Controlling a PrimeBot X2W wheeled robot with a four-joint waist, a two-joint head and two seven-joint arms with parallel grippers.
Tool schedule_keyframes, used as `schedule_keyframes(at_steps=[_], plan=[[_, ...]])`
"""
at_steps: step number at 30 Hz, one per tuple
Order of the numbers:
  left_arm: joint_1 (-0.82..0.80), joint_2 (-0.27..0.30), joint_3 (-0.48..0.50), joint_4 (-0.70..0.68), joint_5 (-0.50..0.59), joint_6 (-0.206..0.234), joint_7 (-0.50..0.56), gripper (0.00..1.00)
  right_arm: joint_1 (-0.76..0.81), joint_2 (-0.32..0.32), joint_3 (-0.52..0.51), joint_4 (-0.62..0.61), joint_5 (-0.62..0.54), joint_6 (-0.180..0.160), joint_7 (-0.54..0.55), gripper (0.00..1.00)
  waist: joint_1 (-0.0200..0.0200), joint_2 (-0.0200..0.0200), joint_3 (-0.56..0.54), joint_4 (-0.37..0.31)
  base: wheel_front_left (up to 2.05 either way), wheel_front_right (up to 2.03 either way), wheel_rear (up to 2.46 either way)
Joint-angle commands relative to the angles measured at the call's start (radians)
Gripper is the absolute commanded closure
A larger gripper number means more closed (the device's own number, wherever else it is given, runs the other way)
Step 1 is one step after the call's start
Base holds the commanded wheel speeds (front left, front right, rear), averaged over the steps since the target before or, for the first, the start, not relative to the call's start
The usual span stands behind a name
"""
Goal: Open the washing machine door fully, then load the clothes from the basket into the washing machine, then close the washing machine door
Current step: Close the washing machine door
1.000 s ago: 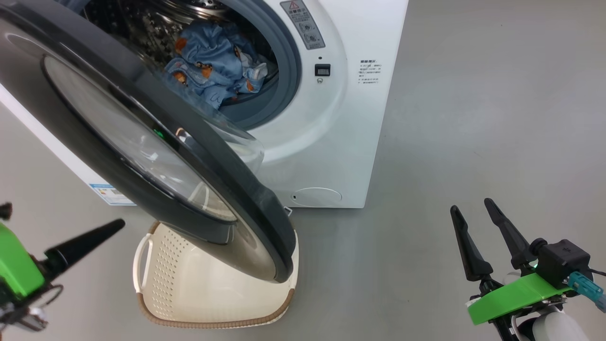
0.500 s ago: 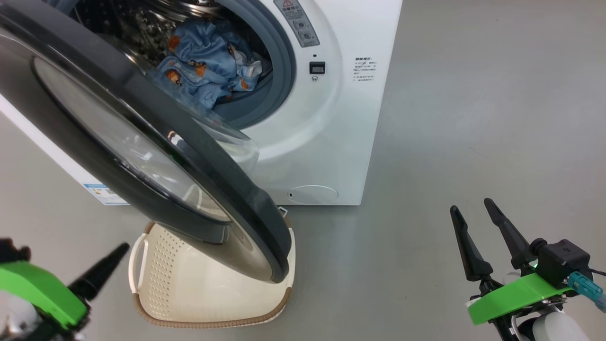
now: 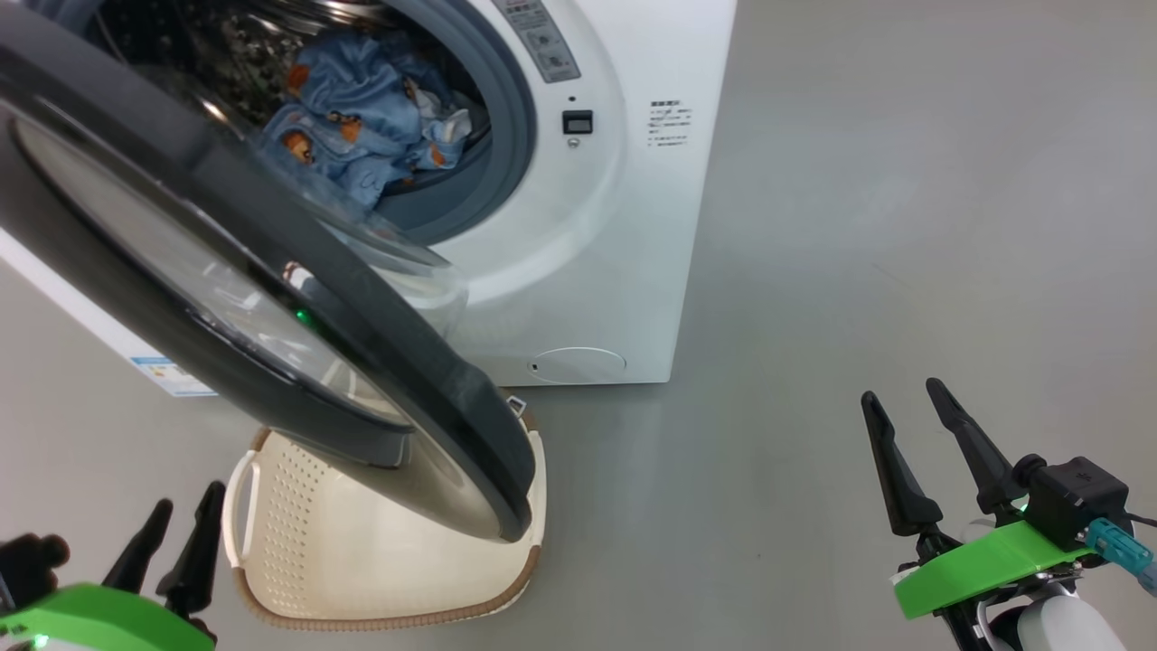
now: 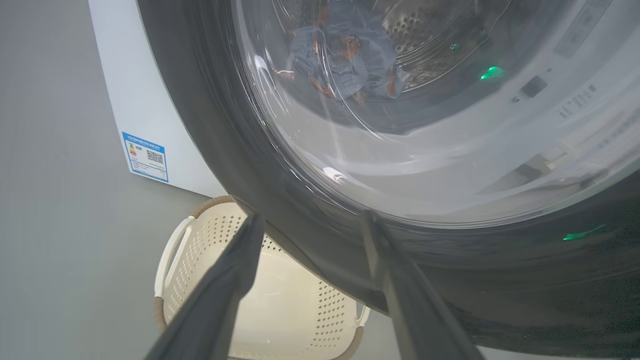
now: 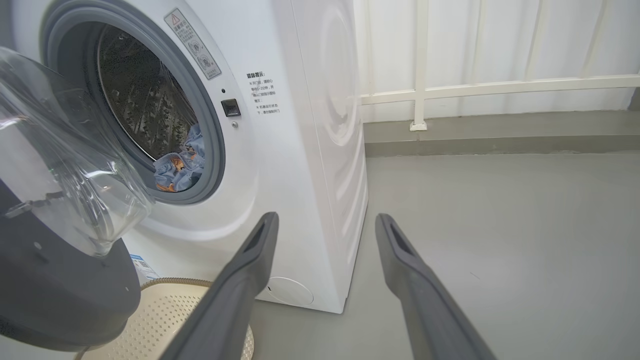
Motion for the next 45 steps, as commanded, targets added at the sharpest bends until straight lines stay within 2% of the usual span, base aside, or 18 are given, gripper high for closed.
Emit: schedule_keyframes(at_steps=[1, 3, 8, 13, 20, 26, 45], plan=[[-0.026, 0.042, 0.03, 0.004, 0.024, -0.003, -0.023, 0.0, 0.003, -0.003, 0.017, -0.02, -0.006, 0.001, -0.008, 0.0, 0.0, 0.0, -0.001, -0.008, 0.0, 0.0, 0.0], [-0.037, 0.04, 0.045, 0.034, 0.093, -0.003, -0.033, 0.0, 0.007, -0.003, 0.011, -0.021, -0.006, 0.001, -0.008, 0.0, 0.0, 0.0, 0.0, -0.013, 0.0, 0.0, 0.0], [-0.016, -0.05, 0.235, -0.005, 0.3, -0.003, -0.035, 0.0, 0.013, -0.002, -0.003, -0.026, -0.007, 0.001, -0.008, 0.0, 0.0, 0.0, 0.002, -0.027, 0.0, 0.0, 0.0], [0.029, -0.127, 0.339, -0.07, 0.493, -0.003, -0.035, 0.0, 0.016, 0.002, -0.009, -0.025, -0.009, 0.001, -0.008, 0.0, 0.0, 0.0, 0.002, -0.039, 0.0, 0.0, 0.0], [0.072, -0.198, 0.436, -0.144, 0.638, -0.003, -0.035, 0.0, 0.023, 0.006, -0.021, -0.026, -0.009, 0.001, -0.008, 0.0, 0.0, 0.0, -0.005, -0.048, 0.0, 0.0, 0.0], [0.107, -0.237, 0.472, -0.179, 0.69, -0.003, -0.035, 0.0, 0.03, 0.009, -0.03, -0.028, -0.009, 0.001, -0.008, 0.0, 0.0, 0.0, -0.008, -0.051, 0.0, 0.0, 0.0], [0.128, -0.269, 0.497, -0.176, 0.739, -0.003, -0.035, 0.0, 0.028, 0.012, -0.04, -0.031, -0.012, 0.001, -0.008, 0.0, 0.0, 0.0, -0.002, -0.045, 0.0, 0.0, 0.0]])
